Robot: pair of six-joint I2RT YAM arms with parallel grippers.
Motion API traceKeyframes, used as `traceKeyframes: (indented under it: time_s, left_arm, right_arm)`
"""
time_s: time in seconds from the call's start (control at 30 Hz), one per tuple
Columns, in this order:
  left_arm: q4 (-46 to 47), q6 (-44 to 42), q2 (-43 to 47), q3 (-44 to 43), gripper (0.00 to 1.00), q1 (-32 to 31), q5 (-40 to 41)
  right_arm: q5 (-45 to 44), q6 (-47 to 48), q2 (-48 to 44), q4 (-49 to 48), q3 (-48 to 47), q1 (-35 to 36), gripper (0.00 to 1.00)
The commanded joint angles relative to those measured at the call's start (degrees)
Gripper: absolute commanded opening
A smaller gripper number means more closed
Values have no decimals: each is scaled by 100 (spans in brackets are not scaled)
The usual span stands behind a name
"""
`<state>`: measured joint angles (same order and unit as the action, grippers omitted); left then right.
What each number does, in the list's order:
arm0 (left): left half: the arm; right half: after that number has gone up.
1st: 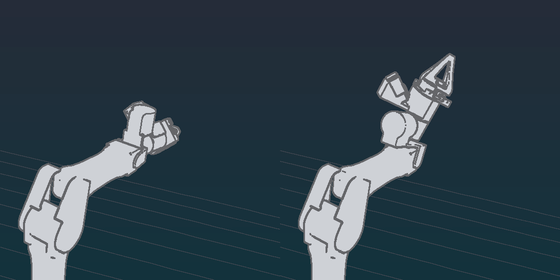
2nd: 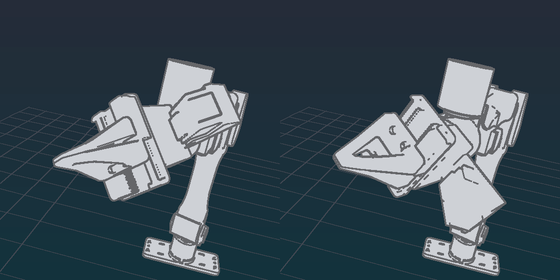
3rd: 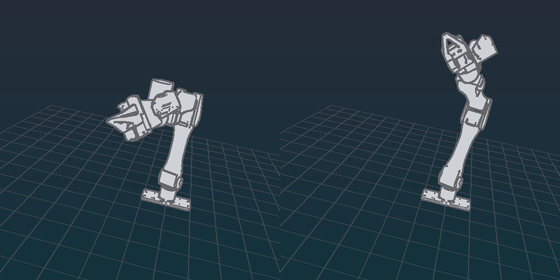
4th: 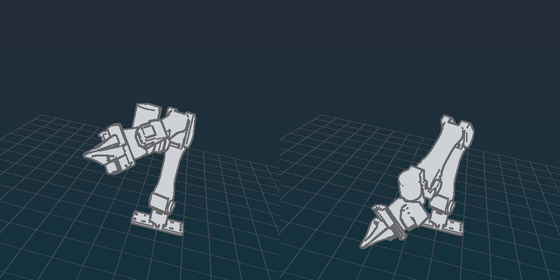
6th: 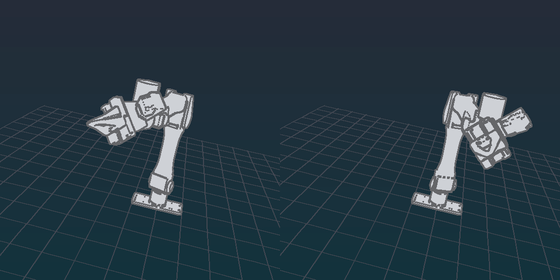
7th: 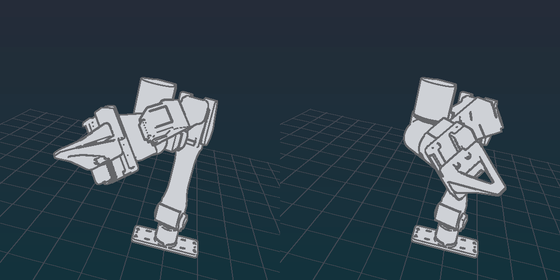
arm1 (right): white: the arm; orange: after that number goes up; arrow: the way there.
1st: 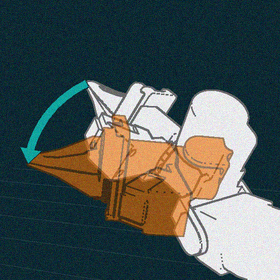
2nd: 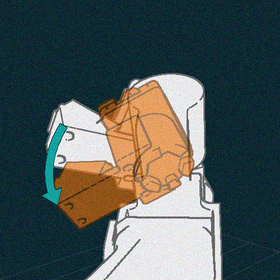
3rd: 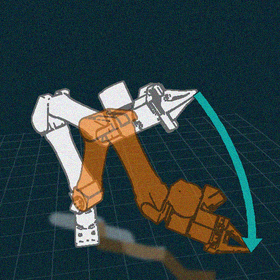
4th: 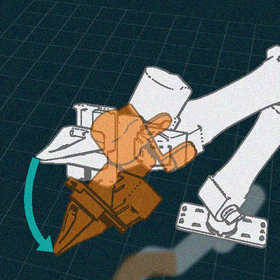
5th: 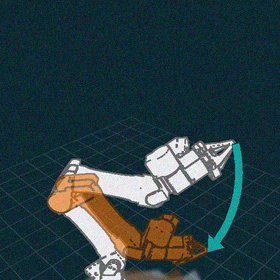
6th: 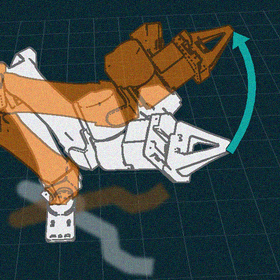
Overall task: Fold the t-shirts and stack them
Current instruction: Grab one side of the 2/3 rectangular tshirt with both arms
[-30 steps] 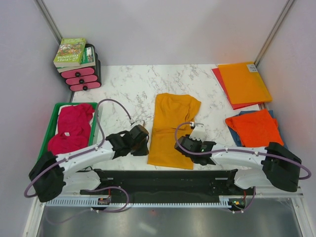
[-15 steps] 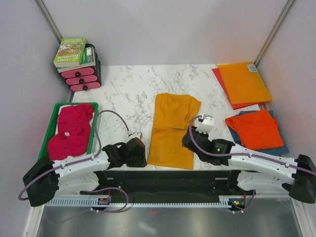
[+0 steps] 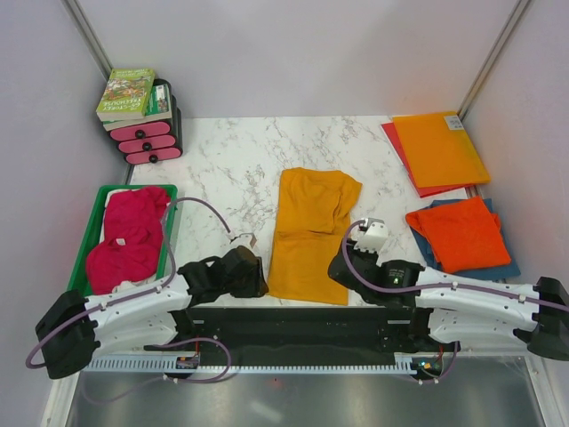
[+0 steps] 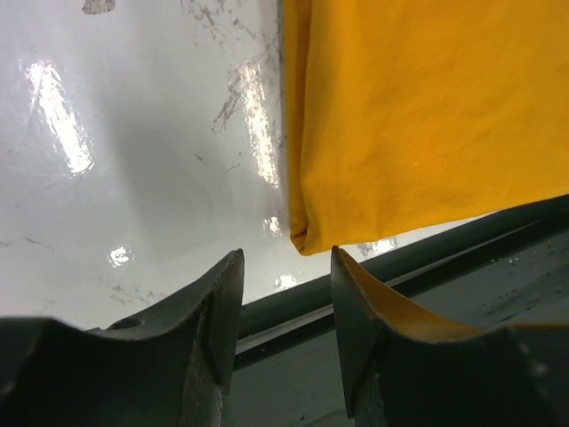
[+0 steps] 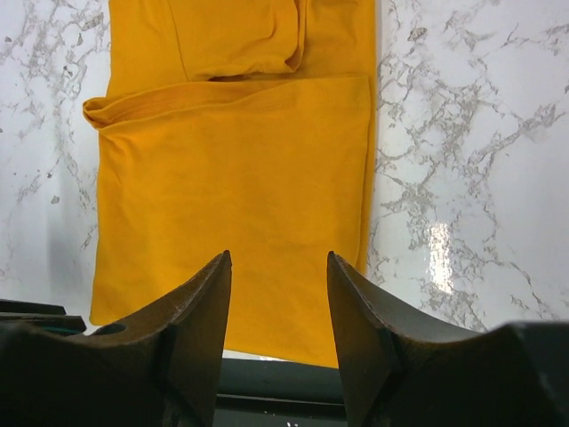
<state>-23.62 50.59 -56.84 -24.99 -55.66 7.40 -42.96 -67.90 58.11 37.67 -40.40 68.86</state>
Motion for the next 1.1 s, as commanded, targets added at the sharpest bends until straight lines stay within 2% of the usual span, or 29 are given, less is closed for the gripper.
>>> traceKeyframes:
  time_s: [0.0,0.17,0.4,0.5,0.67,0.77,0.87,0.93,1.07]
  left_arm:
    - [208,197,410,30,50,-24,183]
    - [340,162,543,91,49,-24,174]
    - [410,100,-1054,-190,46,-33,-80]
    - [410,109,-1364,-260,45,-41,-116]
    - [375,118,-1356,-199,43,-33,-107]
    - [297,153,-1207,-111,38,-33,-90]
    - [209,188,-988,-23,27,-42,-72]
    - [165,223,-873,47,26,-42,-115]
    - [85,346,-522,205,32,-59,-213]
  right_arm:
    - [-274,-382,-106,250,129,110,54]
    - [-309,-505,-142,293,217,172,54]
    - [-362,-619,-151,364,182,189,54]
    - [-406,-681,-168,460,173,215,54]
    - [-389,-795,-265,548,261,242,54]
    - [-362,-909,-291,619,331,268,54]
    - [-301,-1040,-309,627,445,321,54]
    - [-257,-1120,-300,654,481,374,54]
    - [-265,-1313,-265,715,533,497,54]
